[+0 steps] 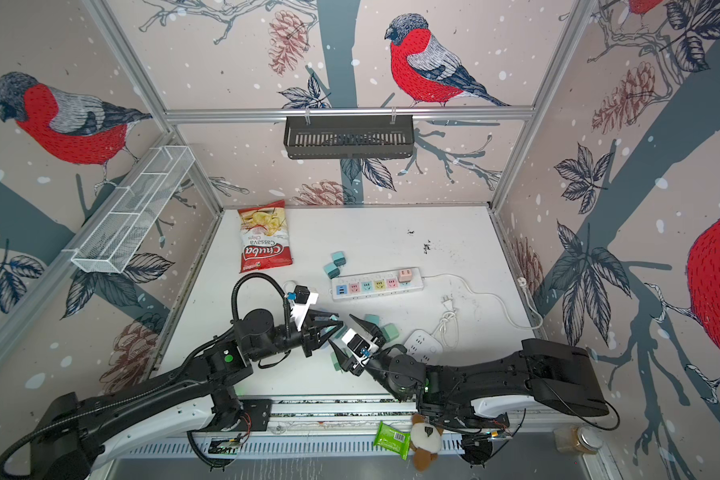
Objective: Insert the plug
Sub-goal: 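Open the right gripper and draw it back while the left holds the teal adapter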
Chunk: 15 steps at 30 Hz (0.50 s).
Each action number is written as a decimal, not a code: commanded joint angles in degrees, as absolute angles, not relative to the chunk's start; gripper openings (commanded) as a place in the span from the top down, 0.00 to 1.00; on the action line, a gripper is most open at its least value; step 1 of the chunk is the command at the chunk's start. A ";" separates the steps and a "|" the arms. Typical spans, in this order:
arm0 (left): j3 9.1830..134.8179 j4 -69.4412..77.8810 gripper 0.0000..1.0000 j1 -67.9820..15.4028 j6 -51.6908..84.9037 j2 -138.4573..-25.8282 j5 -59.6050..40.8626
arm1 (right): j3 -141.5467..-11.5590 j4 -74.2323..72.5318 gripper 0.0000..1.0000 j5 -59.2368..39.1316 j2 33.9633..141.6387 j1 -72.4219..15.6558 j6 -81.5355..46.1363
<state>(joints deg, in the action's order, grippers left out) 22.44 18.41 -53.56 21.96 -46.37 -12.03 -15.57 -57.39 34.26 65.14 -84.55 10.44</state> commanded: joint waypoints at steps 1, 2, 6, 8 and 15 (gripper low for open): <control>22.46 16.60 1.00 -53.53 16.06 -44.81 -4.20 | -14.96 -59.18 0.25 39.22 63.03 -83.88 7.38; 22.06 17.49 1.00 -53.53 14.34 -44.27 -3.12 | -14.70 -58.22 0.24 40.60 61.88 -83.49 6.68; 19.98 21.65 1.00 -53.53 7.37 -43.43 0.17 | -12.30 -51.42 0.19 41.79 53.80 -78.36 0.34; 19.99 22.15 1.00 -53.53 4.93 -43.86 1.20 | -10.02 -47.05 0.15 39.53 48.50 -72.50 -5.34; 20.63 25.14 1.00 -53.11 -1.60 -48.94 2.30 | -7.07 -28.52 0.16 29.04 35.34 -47.40 -21.66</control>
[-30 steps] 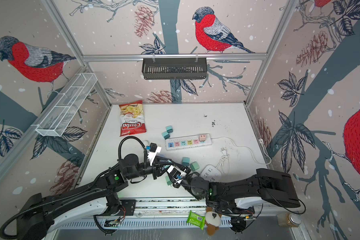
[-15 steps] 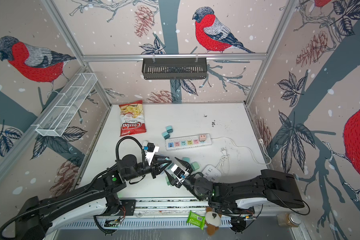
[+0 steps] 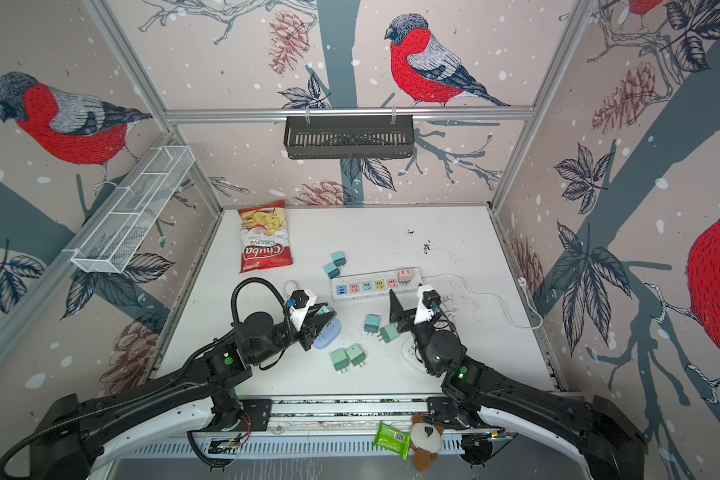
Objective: Insert the plug
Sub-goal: 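Open the right gripper and draw it back while the left holds the teal adapter, then carry the teal adapter with the left gripper to the socket beside the pink adapter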
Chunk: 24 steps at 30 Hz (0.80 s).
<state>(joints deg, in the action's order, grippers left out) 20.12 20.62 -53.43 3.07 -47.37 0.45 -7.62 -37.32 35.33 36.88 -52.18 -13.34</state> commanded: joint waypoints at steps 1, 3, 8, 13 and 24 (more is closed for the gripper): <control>21.12 25.71 1.00 -52.58 -2.20 -50.49 2.18 | -6.27 -28.88 0.16 28.13 35.56 -44.94 -22.62; 22.23 26.38 1.00 -50.39 -2.84 -53.54 -0.99 | -5.88 -28.69 0.16 27.41 37.42 -41.23 -24.09; 24.75 27.89 1.00 -43.92 -2.43 -60.23 -8.77 | -9.93 -22.17 0.18 26.47 43.24 -34.99 -27.77; 27.78 29.10 1.00 -42.31 -3.60 -66.72 -9.15 | -12.15 -17.94 0.21 29.42 44.99 -34.80 -29.08; 40.47 24.74 1.00 -39.03 -4.21 -84.55 -14.97 | -8.86 -17.70 0.21 36.11 37.68 -34.83 -30.40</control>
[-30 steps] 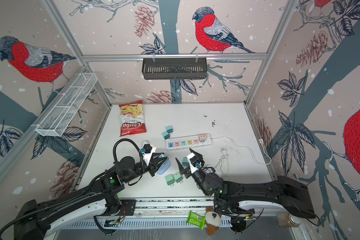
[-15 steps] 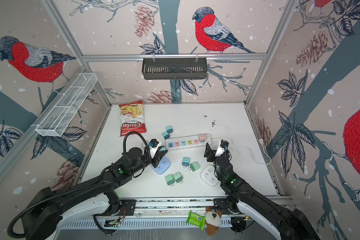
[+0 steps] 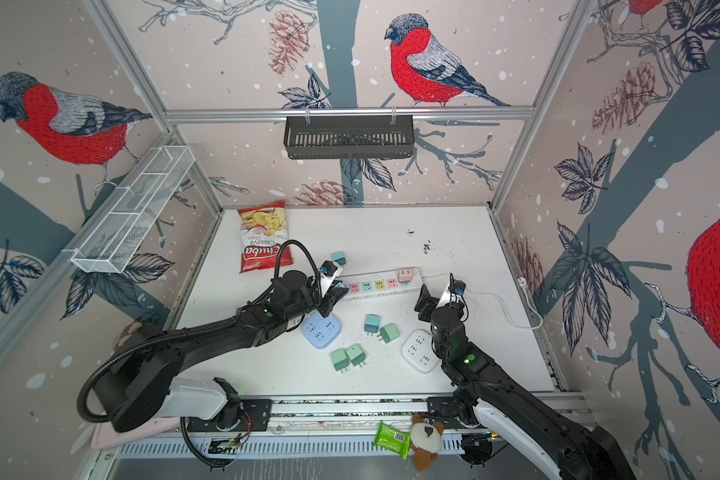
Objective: Insert the plug
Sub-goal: 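Carry the teal adapter with the left gripper to the socket beside the pink adapter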
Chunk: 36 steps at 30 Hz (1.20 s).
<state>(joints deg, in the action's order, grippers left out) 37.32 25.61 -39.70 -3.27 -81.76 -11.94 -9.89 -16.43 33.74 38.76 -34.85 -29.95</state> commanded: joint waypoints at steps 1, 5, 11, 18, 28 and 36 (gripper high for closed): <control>42.42 23.17 1.00 -38.83 -4.22 -86.38 -15.54 | -8.49 -18.14 0.20 36.15 37.06 -34.80 -30.28; 49.35 19.35 1.00 -38.42 -4.32 -92.72 -16.81 | -7.18 -20.47 0.19 36.59 36.55 -34.11 -30.48; 61.50 13.27 1.00 -38.45 -5.93 -102.61 -20.89 | -8.29 -19.69 0.20 36.33 37.87 -33.40 -30.82; 70.31 12.89 1.00 -38.50 -9.51 -111.21 -25.00 | -8.00 -22.42 0.19 36.29 39.74 -31.48 -30.80; 76.78 11.47 1.00 -39.23 -14.75 -116.77 -30.47 | -10.58 -24.84 0.19 32.56 46.60 -28.31 -30.07; 79.08 8.30 1.00 -41.91 -19.48 -118.11 -30.03 | -13.62 -24.18 0.22 31.83 52.24 -27.96 -29.71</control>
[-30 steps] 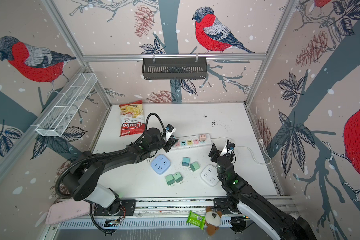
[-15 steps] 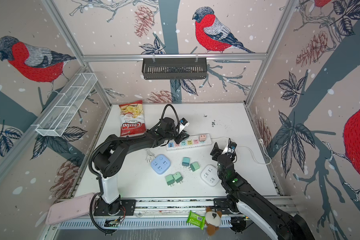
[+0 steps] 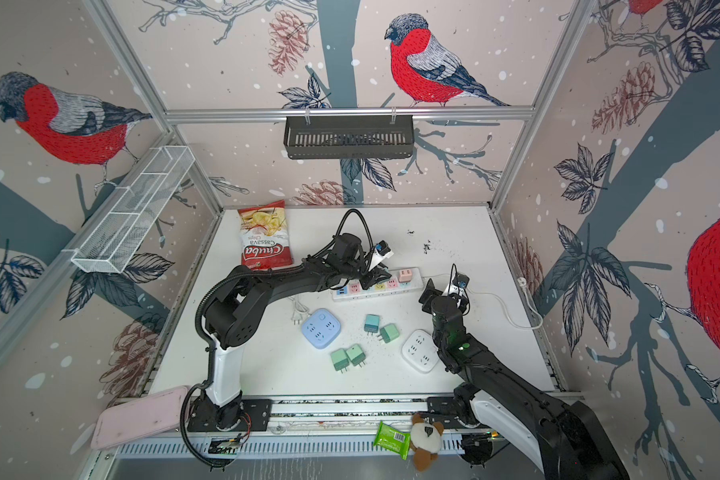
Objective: Insert the plug
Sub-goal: 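Carry the teal adapter with the left gripper to the socket beside the pink adapter, then lower and press the teal adapter into the socket with the left gripper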
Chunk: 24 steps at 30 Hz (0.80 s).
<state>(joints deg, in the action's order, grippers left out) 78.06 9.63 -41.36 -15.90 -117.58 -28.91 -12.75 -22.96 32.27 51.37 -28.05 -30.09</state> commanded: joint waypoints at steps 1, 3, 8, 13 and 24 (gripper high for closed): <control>79.53 8.00 1.00 -42.08 -19.59 -118.41 -29.62 | -13.71 -24.17 0.22 31.87 52.37 -28.03 -29.75; 80.71 7.11 1.00 -42.19 -19.61 -119.36 -28.99 | -13.63 -24.17 0.22 31.76 52.22 -27.97 -29.80; 84.08 4.71 1.00 -42.31 -19.55 -121.49 -28.21 | -12.93 -24.52 0.22 31.62 51.17 -28.02 -29.72; 86.43 2.59 1.00 -42.76 -20.13 -123.07 -27.82 | -12.92 -24.57 0.22 31.54 51.11 -28.02 -29.71; 90.13 -0.89 1.00 -43.68 -20.92 -126.45 -26.56 | -12.83 -24.54 0.22 31.40 50.89 -28.02 -29.74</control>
<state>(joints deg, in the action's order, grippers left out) 89.27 2.48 -43.57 -19.77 -125.32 -26.83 -12.93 -23.16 31.66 51.05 -28.05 -29.95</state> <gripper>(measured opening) 0.291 0.779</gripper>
